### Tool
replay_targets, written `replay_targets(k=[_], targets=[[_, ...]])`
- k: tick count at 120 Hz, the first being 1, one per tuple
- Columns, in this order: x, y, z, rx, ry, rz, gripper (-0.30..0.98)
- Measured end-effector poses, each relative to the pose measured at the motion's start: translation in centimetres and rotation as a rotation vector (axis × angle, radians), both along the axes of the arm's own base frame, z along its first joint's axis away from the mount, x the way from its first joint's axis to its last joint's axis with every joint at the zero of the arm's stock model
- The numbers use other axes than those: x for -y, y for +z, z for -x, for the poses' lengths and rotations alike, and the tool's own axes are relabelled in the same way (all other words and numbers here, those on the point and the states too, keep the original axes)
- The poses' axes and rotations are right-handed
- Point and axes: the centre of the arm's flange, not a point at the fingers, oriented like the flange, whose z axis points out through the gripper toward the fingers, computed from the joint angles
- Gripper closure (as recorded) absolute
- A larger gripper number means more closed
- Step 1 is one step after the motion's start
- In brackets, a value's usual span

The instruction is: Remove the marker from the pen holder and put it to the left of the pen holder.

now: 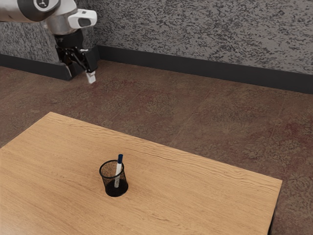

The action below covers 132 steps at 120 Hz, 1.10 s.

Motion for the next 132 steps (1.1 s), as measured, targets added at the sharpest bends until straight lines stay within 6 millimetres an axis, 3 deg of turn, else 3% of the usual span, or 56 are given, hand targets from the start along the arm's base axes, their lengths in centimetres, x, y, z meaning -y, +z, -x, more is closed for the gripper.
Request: replay_targets(k=[21, 29, 52, 59, 71, 77, 112, 132], targets=[[-0.1, 0.1, -0.3, 0.020, -0.016, 0.001, 0.00], [-0.1, -1.1, -0.8, -0.001, -0.020, -0.002, 0.00], [0.8, -11.6, -1.5, -0.210, -0.057, -0.028, 0.00], [3.2, -14.1, -1.9, -0.258, -0.113, -0.049, 0.00], [11.6, -17.4, -1.9, -0.309, -0.274, -0.083, 0.00], [13.1, -19.1, -2.1, -0.336, -0.307, -0.091, 0.00], [12.3, -27.0, -3.9, -0.432, -0.354, -0.116, 0.00], [11.8, -29.2, -4.3, -0.455, -0.377, -0.121, 0.00]])
